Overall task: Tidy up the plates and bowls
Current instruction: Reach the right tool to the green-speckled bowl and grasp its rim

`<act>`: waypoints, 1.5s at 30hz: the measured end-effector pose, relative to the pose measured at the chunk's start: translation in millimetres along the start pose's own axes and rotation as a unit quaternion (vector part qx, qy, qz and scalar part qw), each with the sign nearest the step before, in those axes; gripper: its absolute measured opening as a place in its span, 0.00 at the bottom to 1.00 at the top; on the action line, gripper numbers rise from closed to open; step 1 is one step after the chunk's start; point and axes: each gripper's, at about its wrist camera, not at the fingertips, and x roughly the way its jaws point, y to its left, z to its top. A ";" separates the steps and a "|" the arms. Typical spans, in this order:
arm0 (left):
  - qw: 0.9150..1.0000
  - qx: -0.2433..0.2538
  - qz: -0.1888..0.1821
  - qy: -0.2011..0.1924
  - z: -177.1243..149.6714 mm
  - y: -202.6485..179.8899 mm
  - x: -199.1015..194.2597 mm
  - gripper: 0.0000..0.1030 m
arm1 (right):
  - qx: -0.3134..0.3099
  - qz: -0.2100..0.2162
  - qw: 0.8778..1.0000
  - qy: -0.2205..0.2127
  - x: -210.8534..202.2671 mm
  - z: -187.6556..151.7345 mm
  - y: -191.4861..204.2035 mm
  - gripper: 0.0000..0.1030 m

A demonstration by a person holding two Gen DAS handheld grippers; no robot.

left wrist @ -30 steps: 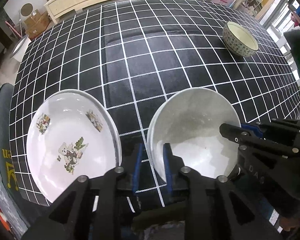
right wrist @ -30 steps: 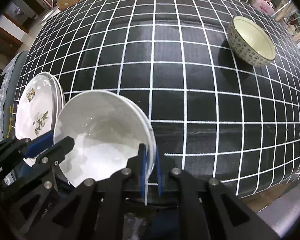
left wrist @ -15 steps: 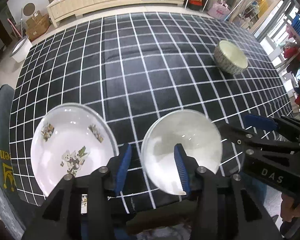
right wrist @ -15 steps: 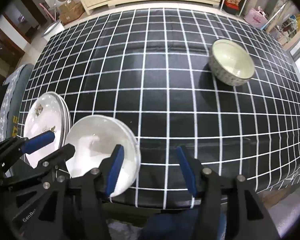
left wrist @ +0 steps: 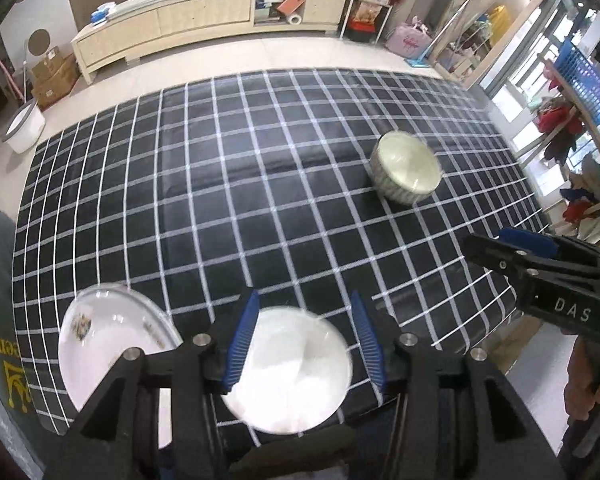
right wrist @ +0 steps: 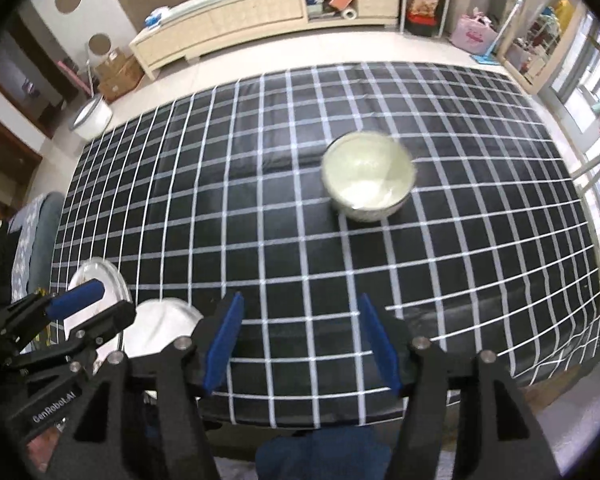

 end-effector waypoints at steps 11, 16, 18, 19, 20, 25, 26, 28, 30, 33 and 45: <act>1.000 0.021 0.010 -0.015 69.8 -36.8 11.1 0.44 | 0.033 -0.005 0.999 -0.013 -6.3 41.1 -56.4 0.64; 0.999 0.035 0.009 -0.006 95.3 -60.0 35.3 0.44 | 0.052 -0.001 0.999 -0.013 2.9 60.7 -79.2 0.64; 0.999 0.043 0.011 -0.001 103.8 -68.5 45.5 0.44 | 0.057 -0.003 0.998 -0.011 9.6 68.6 -87.1 0.64; 0.999 0.047 0.011 0.001 107.9 -72.0 49.6 0.44 | 0.059 -0.004 0.998 -0.011 13.1 71.7 -89.9 0.64; 0.999 0.051 0.010 0.004 113.3 -76.2 56.6 0.44 | 0.060 -0.004 0.998 -0.009 18.1 75.8 -93.4 0.64; 0.999 0.048 0.004 0.018 131.6 -82.8 84.0 0.44 | 0.067 0.005 0.998 0.002 40.3 93.7 -109.1 0.64; 0.999 0.044 0.001 0.020 134.1 -82.5 88.9 0.44 | 0.068 0.006 0.998 0.004 45.1 96.9 -111.4 0.64; 0.999 0.040 -0.004 0.027 140.0 -81.3 102.2 0.44 | 0.069 0.001 0.998 0.007 56.1 103.4 -116.8 0.64; 0.999 0.039 0.000 0.033 142.9 -80.3 113.8 0.44 | 0.066 0.000 0.998 0.014 68.0 108.6 -121.7 0.64; 0.998 0.038 -0.003 0.046 146.1 -80.5 133.2 0.44 | 0.062 0.006 0.998 0.025 84.2 111.3 -125.1 0.64; 0.994 0.048 -0.036 0.093 143.3 -84.0 188.9 0.19 | 0.046 -0.006 0.997 0.058 134.1 107.1 -119.6 0.28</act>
